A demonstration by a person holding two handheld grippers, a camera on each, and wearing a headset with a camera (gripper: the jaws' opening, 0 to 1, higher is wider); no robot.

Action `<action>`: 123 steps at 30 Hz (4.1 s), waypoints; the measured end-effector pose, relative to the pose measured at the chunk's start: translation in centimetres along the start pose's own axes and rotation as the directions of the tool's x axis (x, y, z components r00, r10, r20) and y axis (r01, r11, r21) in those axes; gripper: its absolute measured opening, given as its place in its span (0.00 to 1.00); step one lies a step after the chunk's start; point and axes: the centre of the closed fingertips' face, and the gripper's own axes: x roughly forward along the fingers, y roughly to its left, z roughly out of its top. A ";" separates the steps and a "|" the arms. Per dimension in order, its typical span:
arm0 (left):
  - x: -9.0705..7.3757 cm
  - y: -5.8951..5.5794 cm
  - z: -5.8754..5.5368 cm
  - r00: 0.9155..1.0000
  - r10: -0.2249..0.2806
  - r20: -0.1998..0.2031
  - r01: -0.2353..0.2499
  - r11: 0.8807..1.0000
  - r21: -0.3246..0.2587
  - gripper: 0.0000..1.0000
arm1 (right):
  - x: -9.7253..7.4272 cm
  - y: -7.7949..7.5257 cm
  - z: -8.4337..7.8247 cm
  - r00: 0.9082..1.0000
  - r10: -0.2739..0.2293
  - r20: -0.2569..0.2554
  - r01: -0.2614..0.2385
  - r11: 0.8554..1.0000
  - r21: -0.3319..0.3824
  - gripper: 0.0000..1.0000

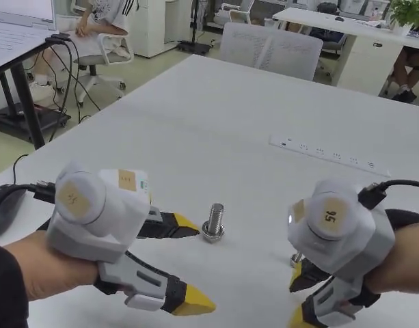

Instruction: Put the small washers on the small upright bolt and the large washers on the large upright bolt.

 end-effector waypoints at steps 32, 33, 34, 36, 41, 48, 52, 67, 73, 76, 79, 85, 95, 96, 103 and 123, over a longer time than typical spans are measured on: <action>-0.1 -0.4 -0.3 1.000 -0.009 -0.010 0.009 1.000 -0.002 0.63 | 3.8 1.8 9.5 0.995 0.085 0.047 -0.073 0.972 -0.224 0.30; -0.1 -0.4 -0.4 1.000 -0.009 -0.011 0.009 1.000 -0.004 0.63 | 3.9 1.8 9.6 0.995 0.087 0.046 -0.075 0.971 -0.227 0.30; -0.1 -0.4 -0.4 1.000 -0.009 -0.011 0.009 1.000 -0.003 0.63 | 4.0 1.9 9.7 0.995 0.089 0.046 -0.076 0.970 -0.231 0.29; -0.1 -0.4 -0.4 1.000 -0.008 -0.012 0.008 1.000 -0.003 0.62 | 4.2 1.9 9.8 0.996 0.086 0.037 -0.075 0.966 -0.248 0.29; -0.2 -0.3 -0.5 1.000 -0.004 -0.013 0.004 1.000 -0.006 0.62 | 4.3 1.7 9.9 0.996 0.083 0.035 -0.071 0.961 -0.269 0.28; -0.3 -0.1 -0.5 1.000 -0.001 -0.015 0.001 1.000 -0.006 0.62 | 4.4 1.6 10.3 0.996 0.074 0.046 -0.057 0.953 -0.297 0.26; -0.4 -0.1 -0.5 1.000 -0.004 -0.015 0.004 1.000 -0.007 0.62 | 4.4 1.6 10.5 0.995 0.077 0.057 -0.055 0.946 -0.319 0.26; -0.4 -0.4 -0.5 1.000 -0.014 -0.013 0.014 1.000 -0.012 0.63 | 4.4 0.7 10.3 0.996 0.059 0.070 -0.034 0.947 -0.320 0.15; -0.3 -0.4 -0.5 1.000 -0.018 -0.014 0.018 1.000 -0.013 0.63 | 4.3 0.1 9.6 0.997 0.047 0.060 -0.028 0.957 -0.290 0.15; -0.2 -0.5 -0.6 1.000 -0.021 -0.015 0.021 1.000 -0.012 0.63 | 4.3 0.4 10.0 0.997 0.052 0.066 -0.031 0.957 -0.287 0.17; -0.2 -0.5 -0.6 1.000 -0.021 -0.014 0.021 1.000 -0.011 0.63 | 4.4 0.7 10.4 0.996 0.056 0.071 -0.032 0.955 -0.294 0.17; -0.2 -0.5 -0.5 1.000 -0.020 -0.010 0.020 1.000 -0.012 0.63 | 4.5 1.0 10.7 0.996 0.056 0.069 -0.032 0.950 -0.311 0.16; -0.3 -0.5 -0.5 1.000 -0.016 -0.009 0.016 1.000 -0.012 0.63 | 4.6 0.8 10.8 0.996 0.058 0.069 -0.037 0.959 -0.282 0.15; -0.3 -0.5 -0.5 1.000 -0.015 -0.009 0.015 1.000 -0.013 0.63 | 4.5 0.8 10.7 0.996 0.057 0.068 -0.036 0.960 -0.277 0.15; -0.3 -0.5 -0.5 1.000 -0.013 -0.007 0.013 1.000 -0.015 0.63 | 4.1 -0.2 9.0 0.999 0.040 0.020 -0.033 0.966 -0.255 0.15; -0.3 -0.3 -0.4 1.000 -0.013 -0.005 0.013 1.000 -0.015 0.62 | 4.0 -0.4 9.1 1.000 0.017 0.000 -0.017 0.977 -0.212 0.14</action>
